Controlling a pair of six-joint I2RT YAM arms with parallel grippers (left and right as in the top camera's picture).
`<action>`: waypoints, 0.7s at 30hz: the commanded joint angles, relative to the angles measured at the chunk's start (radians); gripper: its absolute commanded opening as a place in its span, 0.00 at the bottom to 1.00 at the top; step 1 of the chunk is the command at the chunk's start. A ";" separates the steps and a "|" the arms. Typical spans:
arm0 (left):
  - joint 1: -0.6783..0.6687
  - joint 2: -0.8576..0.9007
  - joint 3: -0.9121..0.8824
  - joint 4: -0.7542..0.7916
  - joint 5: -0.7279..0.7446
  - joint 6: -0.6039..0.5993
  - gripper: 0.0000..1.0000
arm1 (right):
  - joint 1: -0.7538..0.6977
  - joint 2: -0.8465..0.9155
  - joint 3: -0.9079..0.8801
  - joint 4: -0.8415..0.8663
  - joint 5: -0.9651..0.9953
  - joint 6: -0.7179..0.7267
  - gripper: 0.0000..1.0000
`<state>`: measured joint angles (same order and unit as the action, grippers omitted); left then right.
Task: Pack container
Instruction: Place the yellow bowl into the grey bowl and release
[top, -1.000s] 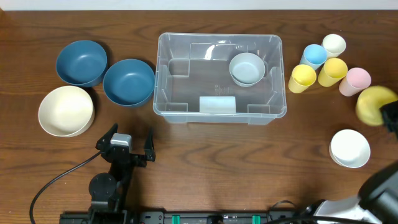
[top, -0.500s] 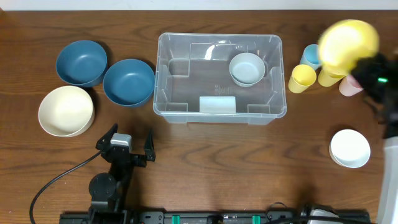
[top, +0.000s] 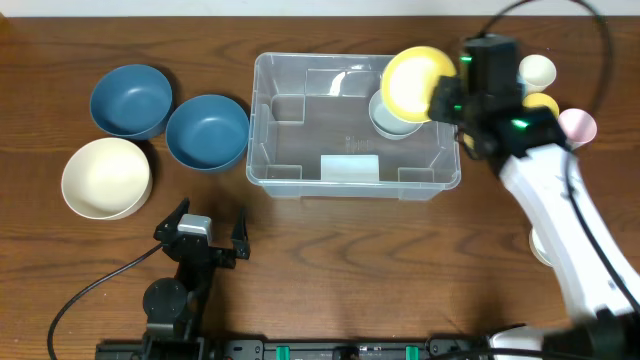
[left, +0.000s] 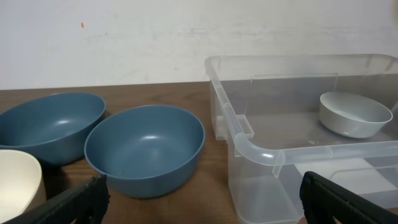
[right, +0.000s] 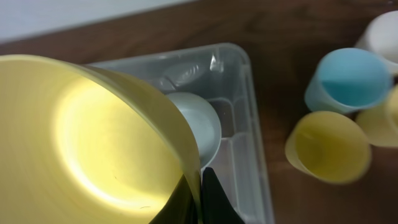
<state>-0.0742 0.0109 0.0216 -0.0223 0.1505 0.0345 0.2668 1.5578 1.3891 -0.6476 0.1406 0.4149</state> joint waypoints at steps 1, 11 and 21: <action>0.004 -0.005 -0.018 -0.034 0.014 0.017 0.98 | 0.028 0.092 0.011 0.033 0.077 -0.035 0.01; 0.004 -0.005 -0.018 -0.034 0.014 0.017 0.98 | 0.033 0.294 0.011 0.134 0.097 -0.027 0.01; 0.004 -0.005 -0.018 -0.034 0.014 0.017 0.98 | 0.028 0.313 0.011 0.176 0.122 -0.027 0.52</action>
<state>-0.0742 0.0109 0.0216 -0.0223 0.1505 0.0345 0.2924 1.8614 1.3888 -0.4747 0.2295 0.3985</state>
